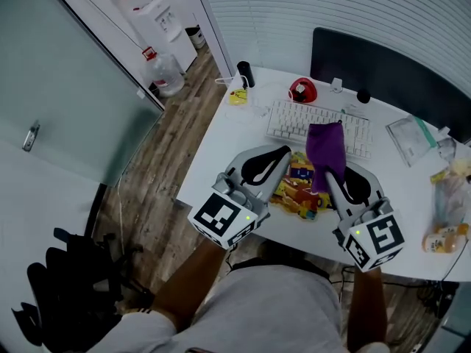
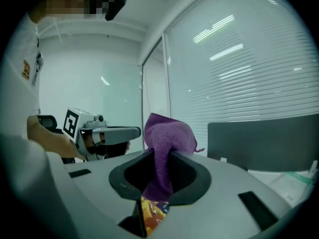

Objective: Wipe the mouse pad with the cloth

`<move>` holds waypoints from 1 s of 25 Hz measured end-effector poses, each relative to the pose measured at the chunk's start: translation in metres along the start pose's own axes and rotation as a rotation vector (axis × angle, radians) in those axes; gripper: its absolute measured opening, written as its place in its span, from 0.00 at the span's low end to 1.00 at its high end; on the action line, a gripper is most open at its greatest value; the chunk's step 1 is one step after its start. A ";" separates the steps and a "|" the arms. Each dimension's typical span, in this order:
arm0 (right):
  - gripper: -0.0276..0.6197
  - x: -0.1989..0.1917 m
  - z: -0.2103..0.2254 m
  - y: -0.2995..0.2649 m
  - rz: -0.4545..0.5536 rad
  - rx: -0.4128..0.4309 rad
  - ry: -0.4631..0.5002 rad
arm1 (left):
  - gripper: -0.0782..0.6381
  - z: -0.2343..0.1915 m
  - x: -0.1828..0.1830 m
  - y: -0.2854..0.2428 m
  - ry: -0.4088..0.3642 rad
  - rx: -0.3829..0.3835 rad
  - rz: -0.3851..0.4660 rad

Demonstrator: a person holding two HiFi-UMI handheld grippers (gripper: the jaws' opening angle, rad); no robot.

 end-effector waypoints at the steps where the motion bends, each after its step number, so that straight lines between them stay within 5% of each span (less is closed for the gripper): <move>1: 0.15 0.004 -0.002 0.001 0.026 0.003 -0.009 | 0.13 0.000 0.003 0.001 -0.004 0.006 0.012; 10: 0.15 0.032 -0.016 0.011 0.232 0.014 -0.070 | 0.13 0.004 0.026 0.005 -0.072 0.033 0.110; 25: 0.15 0.031 -0.007 0.018 0.258 -0.068 -0.056 | 0.13 0.011 0.028 0.004 -0.079 0.011 0.124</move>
Point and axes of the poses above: the fingertips, and each gripper's own axes: y backward along the fingers, z to its right, x out of its top, the point moved 4 cm from there along y, backward along the fingers, and after that the axes turned 15 degrees about -x, right-handed, at the moved point
